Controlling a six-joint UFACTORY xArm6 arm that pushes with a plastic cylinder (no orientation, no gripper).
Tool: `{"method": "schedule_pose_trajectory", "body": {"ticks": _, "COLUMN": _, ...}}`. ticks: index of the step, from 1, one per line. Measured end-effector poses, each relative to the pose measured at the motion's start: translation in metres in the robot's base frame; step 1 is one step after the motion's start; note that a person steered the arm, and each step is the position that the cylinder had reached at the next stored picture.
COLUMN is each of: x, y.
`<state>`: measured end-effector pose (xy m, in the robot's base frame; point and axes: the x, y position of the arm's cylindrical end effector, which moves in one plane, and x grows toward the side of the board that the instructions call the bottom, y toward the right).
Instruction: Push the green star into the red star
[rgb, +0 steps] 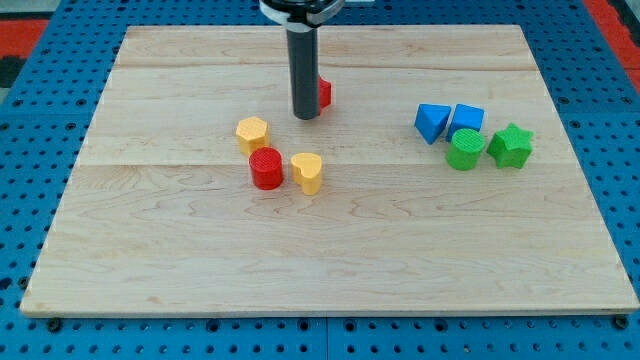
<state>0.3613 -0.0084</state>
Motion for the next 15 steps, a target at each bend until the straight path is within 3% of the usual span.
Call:
{"method": "schedule_pose_trajectory", "body": {"ticks": 2, "x": 0.033, "y": 0.112}}
{"method": "schedule_pose_trajectory", "body": {"ticks": 3, "x": 0.102, "y": 0.109}}
{"method": "schedule_pose_trajectory", "body": {"ticks": 4, "x": 0.125, "y": 0.177}}
{"method": "schedule_pose_trajectory", "body": {"ticks": 5, "x": 0.066, "y": 0.252}}
{"method": "schedule_pose_trajectory", "body": {"ticks": 6, "x": 0.055, "y": 0.297}}
{"method": "schedule_pose_trajectory", "body": {"ticks": 7, "x": 0.067, "y": 0.297}}
{"method": "schedule_pose_trajectory", "body": {"ticks": 8, "x": 0.067, "y": 0.234}}
{"method": "schedule_pose_trajectory", "body": {"ticks": 10, "x": 0.036, "y": 0.264}}
{"method": "schedule_pose_trajectory", "body": {"ticks": 12, "x": 0.040, "y": 0.323}}
{"method": "schedule_pose_trajectory", "body": {"ticks": 13, "x": 0.029, "y": 0.294}}
{"method": "schedule_pose_trajectory", "body": {"ticks": 14, "x": 0.027, "y": 0.224}}
{"method": "schedule_pose_trajectory", "body": {"ticks": 15, "x": 0.009, "y": 0.274}}
